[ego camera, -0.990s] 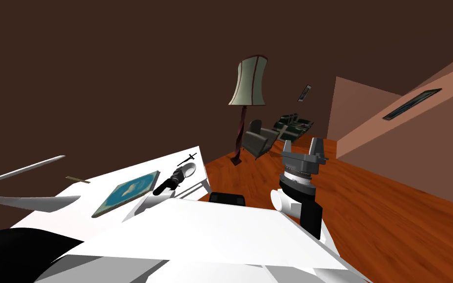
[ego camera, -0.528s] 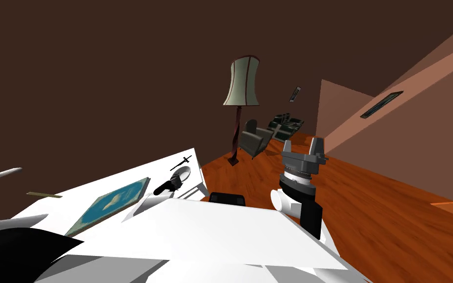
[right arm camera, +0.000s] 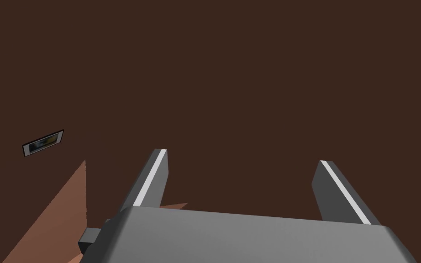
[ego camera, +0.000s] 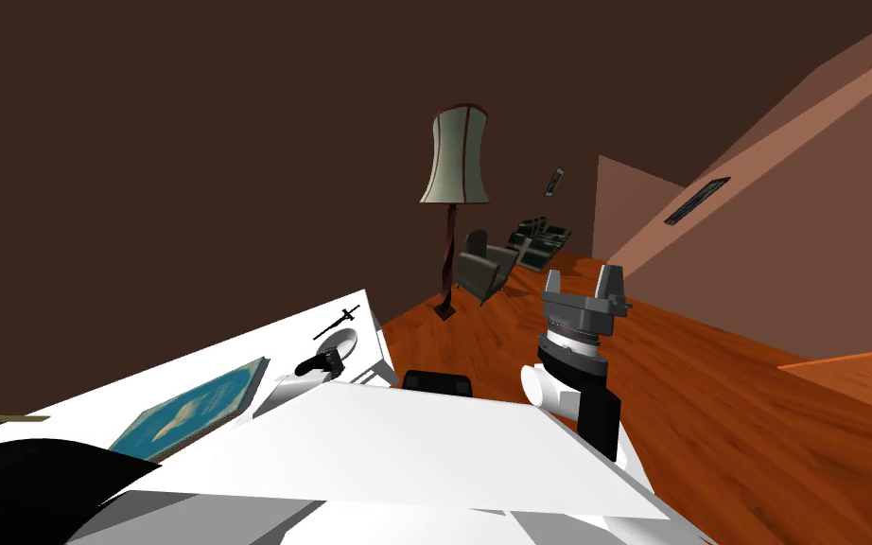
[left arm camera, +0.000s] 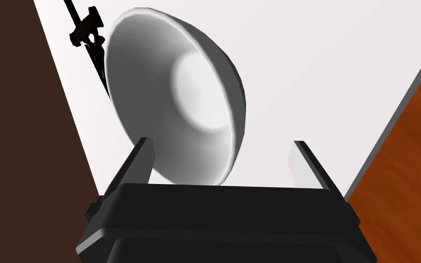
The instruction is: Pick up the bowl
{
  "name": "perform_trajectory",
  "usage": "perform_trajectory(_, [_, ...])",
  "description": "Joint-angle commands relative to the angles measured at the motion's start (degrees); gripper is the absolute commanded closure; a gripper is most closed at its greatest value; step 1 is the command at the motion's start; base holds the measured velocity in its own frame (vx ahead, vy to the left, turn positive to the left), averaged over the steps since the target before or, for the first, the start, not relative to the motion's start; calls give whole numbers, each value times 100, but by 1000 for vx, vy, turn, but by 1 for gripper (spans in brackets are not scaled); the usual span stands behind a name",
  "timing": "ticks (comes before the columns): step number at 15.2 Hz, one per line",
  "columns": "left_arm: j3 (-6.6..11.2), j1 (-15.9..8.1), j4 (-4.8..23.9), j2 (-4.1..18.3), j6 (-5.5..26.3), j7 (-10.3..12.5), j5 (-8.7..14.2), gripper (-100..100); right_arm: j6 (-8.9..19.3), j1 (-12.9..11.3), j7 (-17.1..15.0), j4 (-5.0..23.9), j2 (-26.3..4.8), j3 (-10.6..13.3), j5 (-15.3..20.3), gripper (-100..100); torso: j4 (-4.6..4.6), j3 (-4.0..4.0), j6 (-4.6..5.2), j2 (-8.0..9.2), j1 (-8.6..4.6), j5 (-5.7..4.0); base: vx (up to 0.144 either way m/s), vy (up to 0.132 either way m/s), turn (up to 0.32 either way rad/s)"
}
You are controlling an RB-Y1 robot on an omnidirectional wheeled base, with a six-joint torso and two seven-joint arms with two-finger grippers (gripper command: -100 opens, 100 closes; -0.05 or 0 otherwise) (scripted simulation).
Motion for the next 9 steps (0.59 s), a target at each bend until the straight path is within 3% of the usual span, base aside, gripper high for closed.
perform_trajectory(1, [35,19,85,18,241,147,26,-100,0,0,0,0,0,0,0,0,0,0,0,0,0,0,50,4,-81])
perform_trajectory(7, [110,23,297,41,788,473,61,-100,0,0,0,0,0,0,0,0,0,-2,0,-3,10,2,57,17,-95])
perform_trajectory(9, [106,23,271,39,758,451,57,-100,0,0,0,0,0,0,0,0,0,0,0,-1,15,3,39,30,-38])
